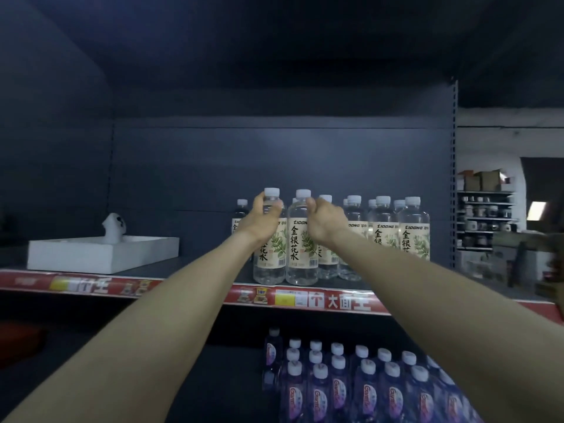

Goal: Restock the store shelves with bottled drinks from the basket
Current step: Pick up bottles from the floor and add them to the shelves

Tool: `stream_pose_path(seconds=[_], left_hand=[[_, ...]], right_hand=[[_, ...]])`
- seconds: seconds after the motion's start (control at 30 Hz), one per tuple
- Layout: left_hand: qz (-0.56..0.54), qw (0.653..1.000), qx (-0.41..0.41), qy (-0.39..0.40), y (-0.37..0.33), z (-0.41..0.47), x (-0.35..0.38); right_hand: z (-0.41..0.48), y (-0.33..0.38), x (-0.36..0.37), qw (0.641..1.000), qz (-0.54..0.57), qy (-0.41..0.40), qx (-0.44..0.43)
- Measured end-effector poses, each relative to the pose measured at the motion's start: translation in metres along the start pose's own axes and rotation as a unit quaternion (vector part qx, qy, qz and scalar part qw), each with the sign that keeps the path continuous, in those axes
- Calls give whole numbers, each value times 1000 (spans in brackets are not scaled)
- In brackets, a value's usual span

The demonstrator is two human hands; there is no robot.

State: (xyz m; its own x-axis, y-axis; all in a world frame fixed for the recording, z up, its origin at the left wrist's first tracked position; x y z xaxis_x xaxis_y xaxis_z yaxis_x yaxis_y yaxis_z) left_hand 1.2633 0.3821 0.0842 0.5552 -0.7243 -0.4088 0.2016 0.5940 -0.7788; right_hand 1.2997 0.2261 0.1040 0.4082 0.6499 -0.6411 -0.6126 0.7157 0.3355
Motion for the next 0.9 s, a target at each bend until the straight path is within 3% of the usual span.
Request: stream_pose_path(seconds=[0.13,0.23,0.53,0.73,0.9], left_hand=[[61,998,-22,1,1,-5,-3],[76,997,-6,-13,8,-5,-4],[140,990,18,30,88,-42,18],[181,983,-14,11,95,-26,23],[181,982,-40,23,101,-9,29]], right_hand=[[-24,-10,25,993,104,44,47],[-41,-19,44,988,97,103,54],[-59,-52,65,981,112,147,55],[-47,-54,73,991,26,110,65],[-41,-53,78,991,23,97,85]])
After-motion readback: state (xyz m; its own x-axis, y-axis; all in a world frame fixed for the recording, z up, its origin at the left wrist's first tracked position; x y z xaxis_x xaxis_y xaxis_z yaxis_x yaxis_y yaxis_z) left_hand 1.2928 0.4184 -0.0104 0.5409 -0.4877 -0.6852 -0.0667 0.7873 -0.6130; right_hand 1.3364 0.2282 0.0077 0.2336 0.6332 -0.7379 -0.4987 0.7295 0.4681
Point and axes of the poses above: each hand's wrist, its own z-axis towards the middle knuckle, its own x-axis out of the palm, y = z × x, the point moved 4 cm from there along z, towards the middle knuckle, and after that the axes turned 4 degrees about -x, right-handed, at the moved point
